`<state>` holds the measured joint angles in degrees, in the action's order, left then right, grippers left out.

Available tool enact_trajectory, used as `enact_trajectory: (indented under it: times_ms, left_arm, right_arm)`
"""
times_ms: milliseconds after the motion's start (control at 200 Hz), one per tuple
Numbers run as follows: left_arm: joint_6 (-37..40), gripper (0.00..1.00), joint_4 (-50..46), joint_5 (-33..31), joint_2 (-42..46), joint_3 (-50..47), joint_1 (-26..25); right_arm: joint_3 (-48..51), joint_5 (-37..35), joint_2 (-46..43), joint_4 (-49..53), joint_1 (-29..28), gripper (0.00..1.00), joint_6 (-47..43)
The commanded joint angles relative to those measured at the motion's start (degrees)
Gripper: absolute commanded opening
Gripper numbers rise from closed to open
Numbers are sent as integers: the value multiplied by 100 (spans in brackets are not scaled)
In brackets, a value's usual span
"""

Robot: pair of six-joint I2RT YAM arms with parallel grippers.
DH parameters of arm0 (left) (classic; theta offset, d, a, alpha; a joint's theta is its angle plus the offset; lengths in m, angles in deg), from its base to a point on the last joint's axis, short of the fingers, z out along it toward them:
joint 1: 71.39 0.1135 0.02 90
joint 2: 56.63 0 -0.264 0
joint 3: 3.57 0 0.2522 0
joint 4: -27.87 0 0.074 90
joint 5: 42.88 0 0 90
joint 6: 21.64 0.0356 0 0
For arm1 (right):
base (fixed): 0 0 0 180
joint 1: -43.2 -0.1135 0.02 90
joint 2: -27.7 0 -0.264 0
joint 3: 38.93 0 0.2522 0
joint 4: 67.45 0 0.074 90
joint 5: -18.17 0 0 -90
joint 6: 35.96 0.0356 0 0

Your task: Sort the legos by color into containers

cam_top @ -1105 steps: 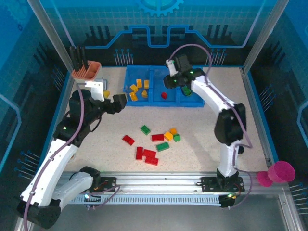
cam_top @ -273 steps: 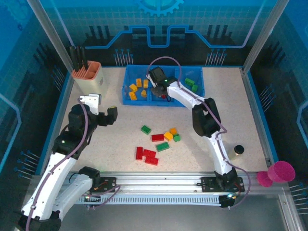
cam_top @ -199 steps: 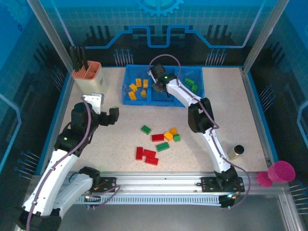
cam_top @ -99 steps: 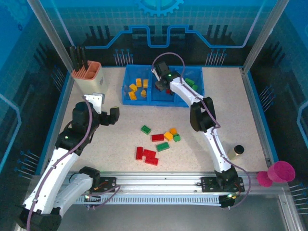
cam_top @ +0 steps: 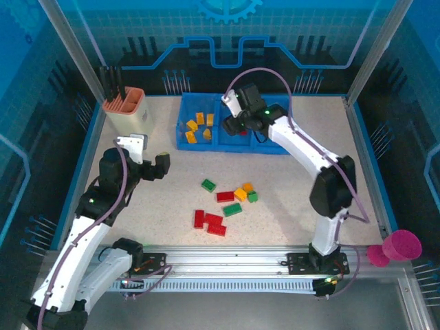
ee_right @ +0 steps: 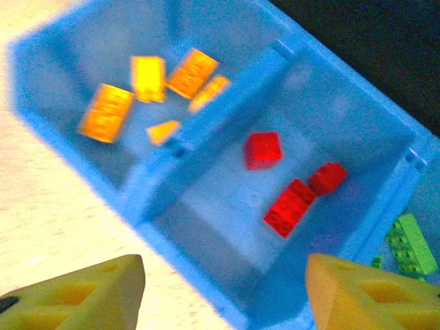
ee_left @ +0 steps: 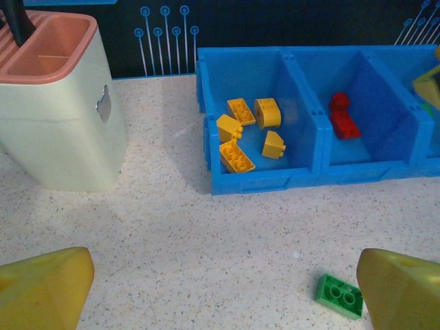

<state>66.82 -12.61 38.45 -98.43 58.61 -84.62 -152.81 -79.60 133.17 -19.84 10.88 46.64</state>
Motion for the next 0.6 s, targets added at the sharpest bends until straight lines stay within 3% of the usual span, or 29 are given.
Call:
enact_trajectory:
  times_ms: [0,110,155,290,465,595]
  left_arm:
    - [-83,99,44,194,136,53,50]
    - [-92,99,70,289,153,49,57]
    - [-100,99,94,333,142,51,53]
    - [-183,99,114,474,95,88,58]
    - [-223,99,117,629,71,32,84]
    - [-180,99,114,562,119,-22,92]
  right_arm:
    - [553,692,-290,329,-426,65,-555]
    - [1238,1126,-625,413,-732,68,-1353]
    - [1625,1747,-762,315,-741,73,-1813]
    - [2190,2704,-890,315,-755,74,-2972]
    - [2442,2693,-802,338,-884,78,-3584]
    - [2879,2121,-605,-204,-1042,80,-3839]
